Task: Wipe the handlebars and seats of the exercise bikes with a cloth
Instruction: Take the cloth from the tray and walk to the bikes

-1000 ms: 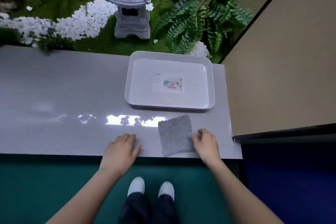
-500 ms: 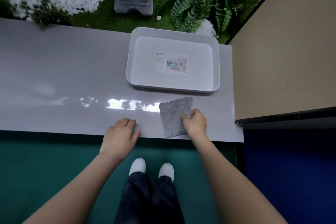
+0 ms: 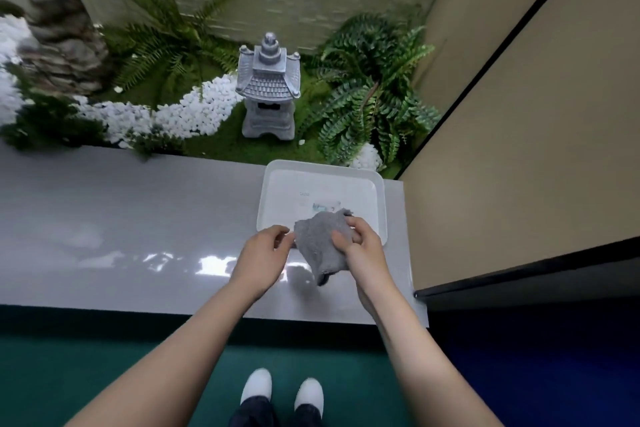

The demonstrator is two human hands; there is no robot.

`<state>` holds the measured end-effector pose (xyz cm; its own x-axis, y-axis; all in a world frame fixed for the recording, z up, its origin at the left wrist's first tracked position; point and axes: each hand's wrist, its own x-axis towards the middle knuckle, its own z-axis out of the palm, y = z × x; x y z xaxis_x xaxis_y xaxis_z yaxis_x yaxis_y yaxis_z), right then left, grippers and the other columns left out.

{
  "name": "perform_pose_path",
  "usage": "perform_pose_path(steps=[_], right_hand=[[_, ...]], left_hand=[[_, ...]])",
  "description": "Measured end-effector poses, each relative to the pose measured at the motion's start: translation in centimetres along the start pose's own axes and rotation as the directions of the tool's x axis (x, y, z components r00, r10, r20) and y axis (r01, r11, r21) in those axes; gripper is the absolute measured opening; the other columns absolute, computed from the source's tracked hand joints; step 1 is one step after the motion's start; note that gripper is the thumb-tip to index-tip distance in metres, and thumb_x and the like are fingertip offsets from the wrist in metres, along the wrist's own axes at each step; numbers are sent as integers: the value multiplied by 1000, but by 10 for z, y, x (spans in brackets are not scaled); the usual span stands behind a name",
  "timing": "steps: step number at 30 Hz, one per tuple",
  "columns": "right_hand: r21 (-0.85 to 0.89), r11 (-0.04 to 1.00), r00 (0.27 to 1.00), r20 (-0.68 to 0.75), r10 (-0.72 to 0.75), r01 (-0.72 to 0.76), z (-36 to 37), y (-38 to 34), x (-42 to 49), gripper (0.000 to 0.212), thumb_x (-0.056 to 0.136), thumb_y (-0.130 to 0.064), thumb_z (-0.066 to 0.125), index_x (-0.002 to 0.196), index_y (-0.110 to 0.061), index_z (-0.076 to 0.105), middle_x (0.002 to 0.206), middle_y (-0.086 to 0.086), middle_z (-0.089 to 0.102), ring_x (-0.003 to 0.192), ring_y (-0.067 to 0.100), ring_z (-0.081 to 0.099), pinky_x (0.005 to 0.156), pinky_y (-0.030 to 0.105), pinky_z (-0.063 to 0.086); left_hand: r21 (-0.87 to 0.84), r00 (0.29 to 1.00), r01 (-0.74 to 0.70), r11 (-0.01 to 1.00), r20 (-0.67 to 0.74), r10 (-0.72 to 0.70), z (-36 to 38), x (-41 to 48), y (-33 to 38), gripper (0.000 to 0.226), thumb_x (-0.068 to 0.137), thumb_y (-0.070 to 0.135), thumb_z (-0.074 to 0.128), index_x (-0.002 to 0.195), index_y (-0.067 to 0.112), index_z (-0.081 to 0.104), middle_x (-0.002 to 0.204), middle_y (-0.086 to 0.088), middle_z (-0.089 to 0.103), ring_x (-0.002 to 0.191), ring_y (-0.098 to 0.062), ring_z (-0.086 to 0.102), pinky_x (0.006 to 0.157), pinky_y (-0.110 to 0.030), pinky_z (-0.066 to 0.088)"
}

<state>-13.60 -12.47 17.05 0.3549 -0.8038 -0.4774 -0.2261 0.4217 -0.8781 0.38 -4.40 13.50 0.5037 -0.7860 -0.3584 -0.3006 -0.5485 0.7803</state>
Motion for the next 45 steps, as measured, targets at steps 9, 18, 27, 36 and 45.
perform_pose_path(steps=[9,18,27,36,45], right_hand=[[437,892,966,161,-200,112,19,-118,-54,29,93,-2,50,121,-2,55,110,13,67,94,19,66,73,25,54],[97,960,965,-6,-264,263,19,-106,-73,26,92,-1,54,100,-22,67,101,1,72,98,19,66,79,28,55],[-445,720,819,59,-570,533,63,-112,-89,35,92,-18,56,127,-23,58,114,-11,62,100,4,56,84,19,46],[-292,860,907,172,-384,419,65,-95,-108,9,87,-25,64,96,-24,62,74,-12,62,68,-2,56,59,16,48],[79,988,782,605,-152,131,33,-83,-130,19,91,-6,52,106,-4,64,91,5,68,83,10,63,65,16,48]], left_hand=[[-853,932,345,393,361,-35,-55,-14,95,34,94,40,49,105,11,64,84,-6,71,64,-16,64,53,-24,47],[-576,996,-60,815,-82,15,-92,-44,113,8,86,14,66,82,14,72,86,-7,72,82,-23,66,74,-38,53],[-421,976,-207,883,-32,214,-119,-77,130,21,93,7,49,100,8,69,104,-21,63,95,-32,62,85,-48,53],[-558,995,12,830,89,45,-138,-120,113,35,95,-7,33,122,1,54,95,-16,65,71,-19,67,57,-29,58],[-701,972,138,700,-41,-233,-106,-163,85,36,90,41,57,108,10,63,102,-6,70,93,-20,68,74,-30,55]])
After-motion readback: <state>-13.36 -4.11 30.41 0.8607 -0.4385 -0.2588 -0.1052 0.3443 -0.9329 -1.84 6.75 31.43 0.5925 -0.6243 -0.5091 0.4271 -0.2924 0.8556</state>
